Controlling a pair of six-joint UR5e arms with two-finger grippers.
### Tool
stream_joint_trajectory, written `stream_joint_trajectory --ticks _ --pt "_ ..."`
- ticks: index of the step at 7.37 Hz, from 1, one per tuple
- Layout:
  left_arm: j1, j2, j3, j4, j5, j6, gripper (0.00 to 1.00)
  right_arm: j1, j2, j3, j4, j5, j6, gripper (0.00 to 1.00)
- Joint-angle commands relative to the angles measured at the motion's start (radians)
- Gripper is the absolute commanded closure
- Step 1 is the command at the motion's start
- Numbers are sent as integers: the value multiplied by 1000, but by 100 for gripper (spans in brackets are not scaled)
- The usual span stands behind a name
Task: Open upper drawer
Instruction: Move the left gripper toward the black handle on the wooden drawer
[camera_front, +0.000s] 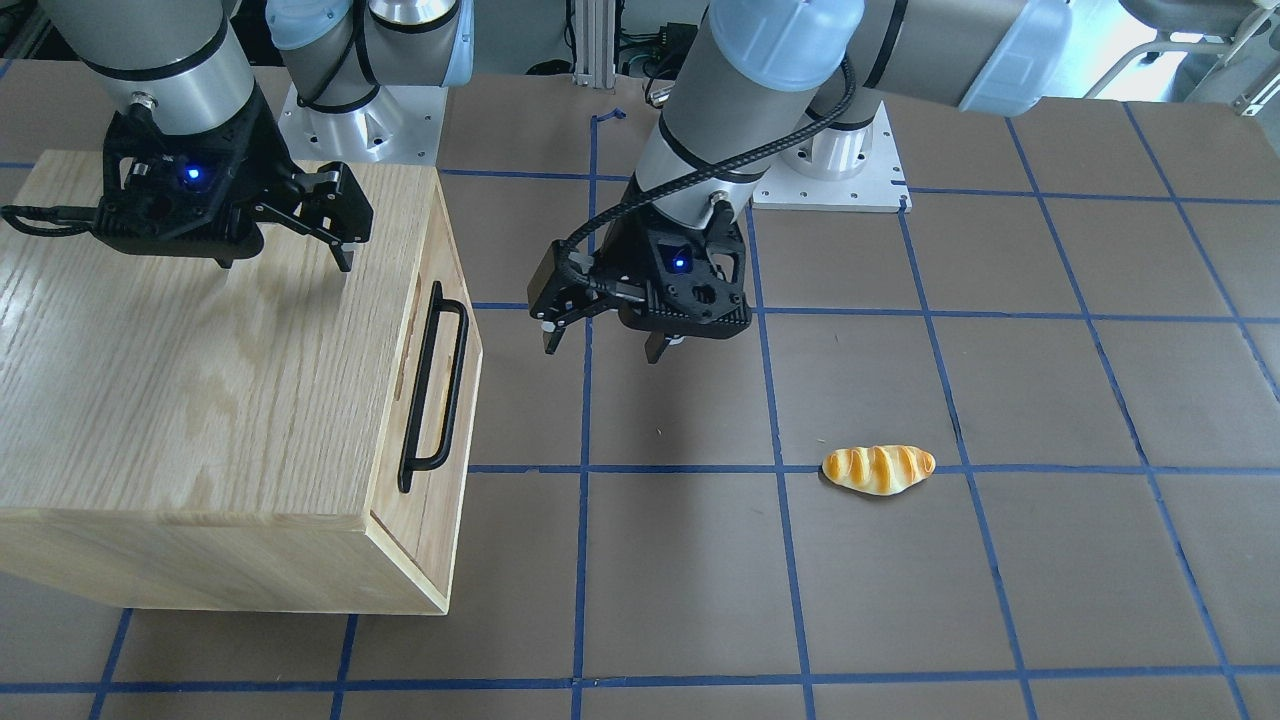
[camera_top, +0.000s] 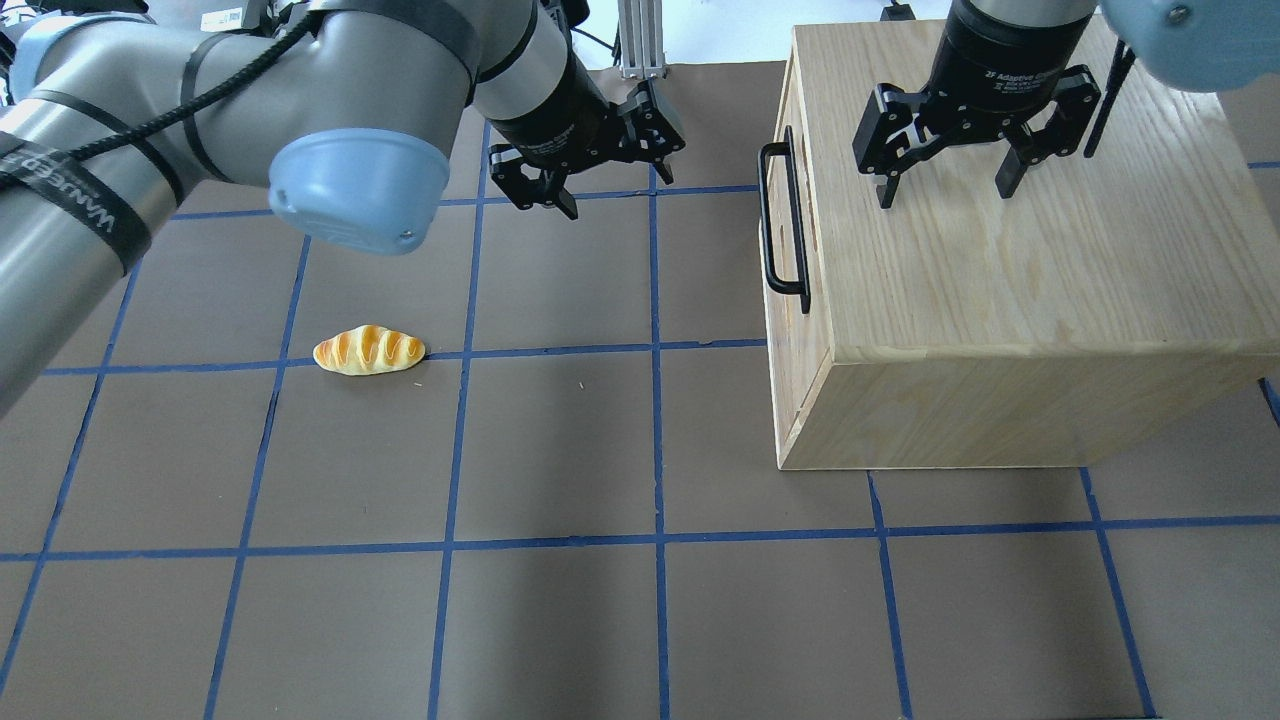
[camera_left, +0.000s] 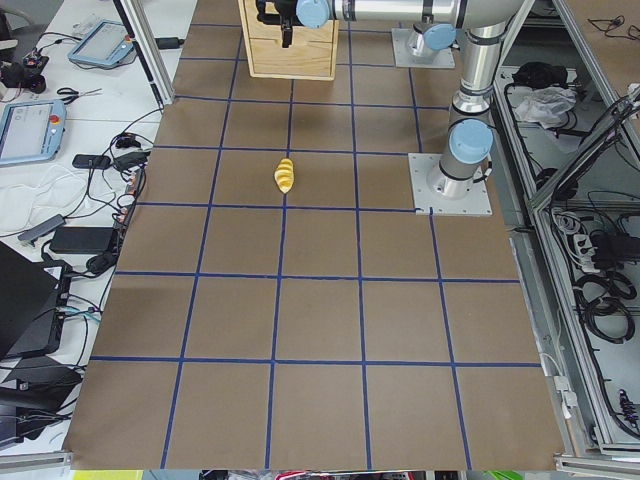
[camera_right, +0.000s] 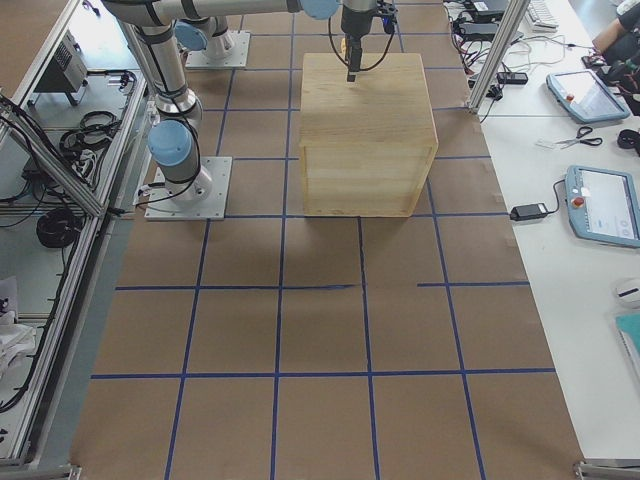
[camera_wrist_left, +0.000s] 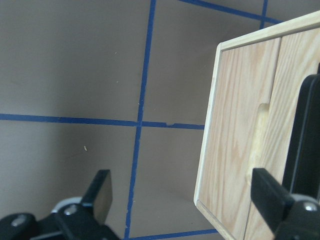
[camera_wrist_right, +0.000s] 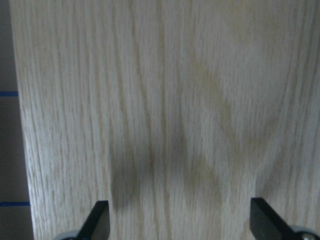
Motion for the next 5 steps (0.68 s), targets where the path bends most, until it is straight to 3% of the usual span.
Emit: stream_joint_trajectory --ticks 1,5 --pt "-64 -50 15 51 -3 -9 0 0 0 -1 0 0 -2 0" --pt "-112 -125 53 76 -3 17 0 0 0 -1 0 0 -2 0"
